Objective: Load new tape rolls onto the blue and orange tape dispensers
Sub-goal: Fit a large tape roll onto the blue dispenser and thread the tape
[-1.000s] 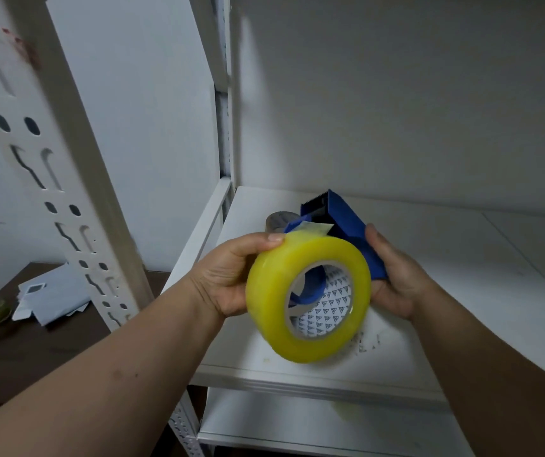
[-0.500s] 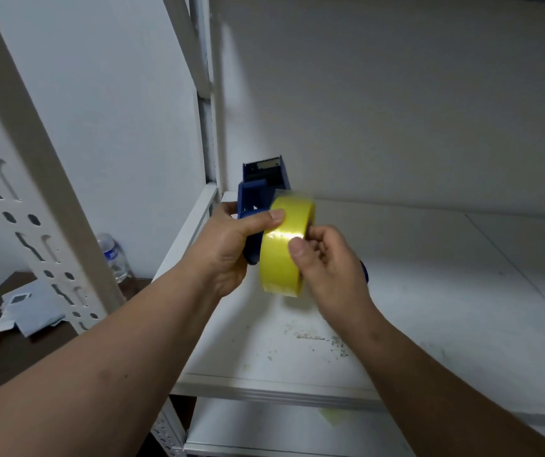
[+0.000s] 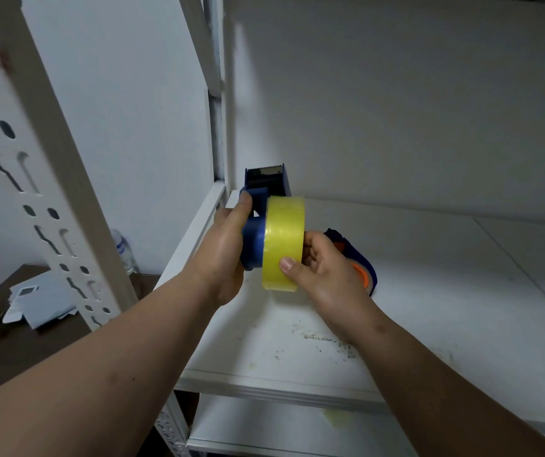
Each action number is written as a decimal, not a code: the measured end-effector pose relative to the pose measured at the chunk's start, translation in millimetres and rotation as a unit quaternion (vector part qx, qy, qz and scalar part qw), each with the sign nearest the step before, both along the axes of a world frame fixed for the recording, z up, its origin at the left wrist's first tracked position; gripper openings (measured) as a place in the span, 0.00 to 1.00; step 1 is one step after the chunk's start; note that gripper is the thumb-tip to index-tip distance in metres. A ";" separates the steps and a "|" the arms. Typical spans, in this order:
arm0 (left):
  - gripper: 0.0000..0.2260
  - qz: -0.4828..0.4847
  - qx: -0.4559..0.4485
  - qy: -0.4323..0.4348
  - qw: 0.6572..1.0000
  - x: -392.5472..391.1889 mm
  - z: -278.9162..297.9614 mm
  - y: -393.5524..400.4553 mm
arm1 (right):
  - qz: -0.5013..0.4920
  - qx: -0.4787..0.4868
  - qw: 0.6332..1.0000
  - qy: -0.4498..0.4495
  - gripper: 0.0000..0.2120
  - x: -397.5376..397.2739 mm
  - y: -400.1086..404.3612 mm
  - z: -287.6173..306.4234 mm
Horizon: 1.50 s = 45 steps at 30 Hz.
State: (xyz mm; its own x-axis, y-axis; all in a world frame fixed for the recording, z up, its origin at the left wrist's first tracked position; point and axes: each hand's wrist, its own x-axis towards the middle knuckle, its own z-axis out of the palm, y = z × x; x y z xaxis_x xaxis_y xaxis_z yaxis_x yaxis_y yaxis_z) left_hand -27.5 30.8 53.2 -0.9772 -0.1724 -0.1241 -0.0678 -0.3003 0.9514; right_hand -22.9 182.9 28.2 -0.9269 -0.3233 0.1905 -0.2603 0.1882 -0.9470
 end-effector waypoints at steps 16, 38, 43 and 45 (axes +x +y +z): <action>0.28 -0.044 0.003 0.031 0.999 7.5 -19.6 5.0 | -0.062 -0.076 0.994 -0.036 0.13 7.3 -20.0 -9.1; 0.34 0.032 -0.125 0.019 0.991 17.7 -20.2 0.3 | -0.147 0.079 0.982 0.090 0.05 -38.9 -26.8 32.3; 0.32 -0.028 -0.060 -0.015 0.998 21.3 -20.6 -9.4 | -0.149 0.114 0.976 0.114 0.12 -37.4 -30.5 31.6; 0.31 -0.051 -0.057 -0.018 0.997 22.6 -21.0 -12.7 | -0.159 0.112 0.975 0.110 0.11 -39.1 -29.3 29.3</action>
State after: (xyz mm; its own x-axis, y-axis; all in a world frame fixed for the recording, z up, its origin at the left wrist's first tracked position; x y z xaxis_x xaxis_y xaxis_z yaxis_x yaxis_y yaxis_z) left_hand -4.8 18.1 32.2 -0.9856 -0.0867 -0.1449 -0.1277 -0.1791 0.9755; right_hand -61.9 153.5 57.5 -0.9316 -0.0822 0.3540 -0.3471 0.4891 -0.8002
